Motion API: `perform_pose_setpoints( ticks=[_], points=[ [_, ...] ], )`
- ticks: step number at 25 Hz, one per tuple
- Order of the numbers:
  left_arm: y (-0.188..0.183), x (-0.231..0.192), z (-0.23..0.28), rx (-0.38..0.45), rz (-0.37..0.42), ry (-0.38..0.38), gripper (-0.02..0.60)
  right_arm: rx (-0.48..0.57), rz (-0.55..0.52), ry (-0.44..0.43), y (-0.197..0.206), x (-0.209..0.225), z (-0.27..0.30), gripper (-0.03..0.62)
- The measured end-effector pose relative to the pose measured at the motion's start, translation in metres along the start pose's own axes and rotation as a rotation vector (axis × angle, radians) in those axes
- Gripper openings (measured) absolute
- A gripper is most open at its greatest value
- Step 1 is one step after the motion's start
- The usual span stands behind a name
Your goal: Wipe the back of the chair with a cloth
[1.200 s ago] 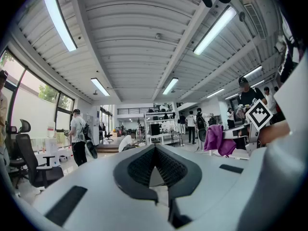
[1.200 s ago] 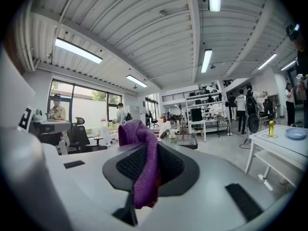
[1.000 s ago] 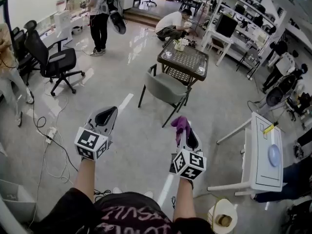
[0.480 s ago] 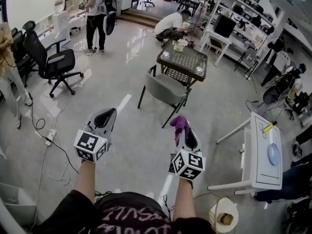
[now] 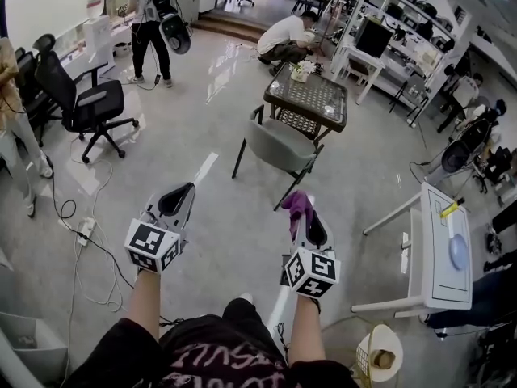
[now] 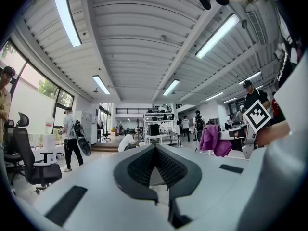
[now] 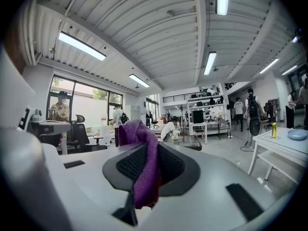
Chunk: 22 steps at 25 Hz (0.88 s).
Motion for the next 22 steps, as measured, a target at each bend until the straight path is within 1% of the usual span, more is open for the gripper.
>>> perform_pose_setpoints(
  ticks=[5, 10, 14, 18, 22],
  points=[
    [0.004, -0.025, 0.034, -0.014, 0.014, 0.009, 0.009, 0.002, 0.01, -0.001, -0.005, -0.007, 0.046, 0.074],
    [0.003, -0.059, 0.084, -0.039, 0.033, 0.01, 0.009, 0.003, 0.012, -0.017, -0.019, -0.009, 0.113, 0.074],
    [-0.006, -0.091, 0.135, -0.056, 0.031, -0.006, 0.009, -0.008, 0.01, -0.038, -0.038, -0.006, 0.177, 0.074],
    [-0.021, -0.112, 0.188, -0.071, 0.056, -0.008, 0.009, -0.016, 0.008, -0.056, -0.059, 0.003, 0.237, 0.074],
    [-0.034, -0.141, 0.233, -0.095, 0.063, -0.019, 0.009, -0.034, 0.013, -0.078, -0.078, 0.004, 0.296, 0.074]
  ],
)
Point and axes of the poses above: the fingertips, and each gripper's own axes: z forward along the fingers, x to its right, y out of its underside, the point moved 6 cm from there along -z, backward along the fingers, and after that the axes turned 13 degrees about -x, right-handed, at the moved point
